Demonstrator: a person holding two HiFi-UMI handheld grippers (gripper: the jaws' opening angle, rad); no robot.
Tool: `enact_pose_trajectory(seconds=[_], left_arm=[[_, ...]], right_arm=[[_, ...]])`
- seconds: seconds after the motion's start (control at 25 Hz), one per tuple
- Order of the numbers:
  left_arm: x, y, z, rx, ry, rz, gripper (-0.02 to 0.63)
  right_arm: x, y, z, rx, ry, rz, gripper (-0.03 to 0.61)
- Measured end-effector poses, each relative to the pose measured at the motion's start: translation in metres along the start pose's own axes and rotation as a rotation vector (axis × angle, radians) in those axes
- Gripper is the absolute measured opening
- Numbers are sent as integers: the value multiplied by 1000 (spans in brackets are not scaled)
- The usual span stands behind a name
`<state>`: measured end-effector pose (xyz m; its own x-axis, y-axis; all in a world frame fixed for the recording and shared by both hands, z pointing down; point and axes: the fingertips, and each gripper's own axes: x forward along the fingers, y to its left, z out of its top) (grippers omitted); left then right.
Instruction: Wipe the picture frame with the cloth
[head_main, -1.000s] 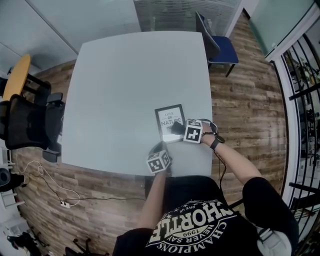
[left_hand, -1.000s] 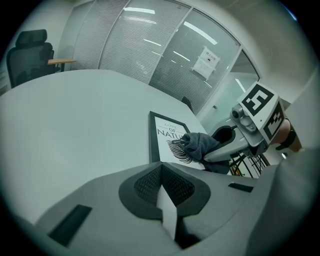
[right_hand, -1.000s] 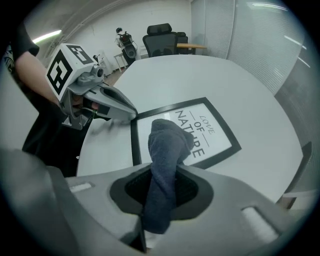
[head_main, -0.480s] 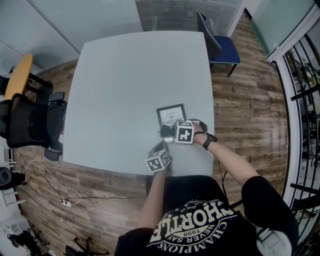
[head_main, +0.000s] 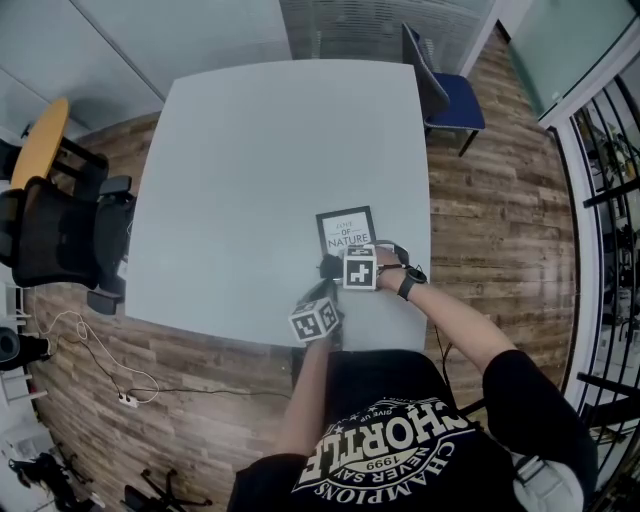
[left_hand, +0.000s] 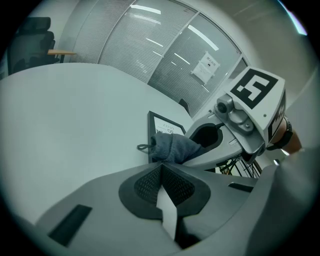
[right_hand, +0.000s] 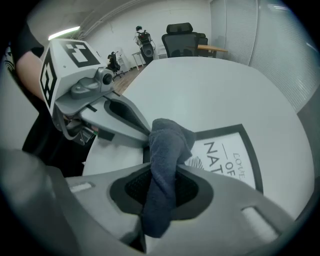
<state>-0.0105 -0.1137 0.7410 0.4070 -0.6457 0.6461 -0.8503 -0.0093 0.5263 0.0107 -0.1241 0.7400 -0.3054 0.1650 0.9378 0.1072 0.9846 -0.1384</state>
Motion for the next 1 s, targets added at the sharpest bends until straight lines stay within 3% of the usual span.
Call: enact_pose_trajectory(seconds=[0.2,0.36,0.48,0.72,1.0], left_arm=[[3,1,-3,-1,4,-9,3],[2,2,-1,5,1,-8,3],[4,1,-3,15,-1,-21,3],[-16,4,3,-37,-75,-55,3],[-48,34,19,-14,-101,37,3]], right_arm=[[-15,-2,-51,34,75,-45,75],[-26,-9,-70,206,-45,-53,75],[-25,-10,-78,289,-52,-59,75],[-34,0,-40,127,-57,-60,75],[-10,20,26,-58,-47,-16,75]])
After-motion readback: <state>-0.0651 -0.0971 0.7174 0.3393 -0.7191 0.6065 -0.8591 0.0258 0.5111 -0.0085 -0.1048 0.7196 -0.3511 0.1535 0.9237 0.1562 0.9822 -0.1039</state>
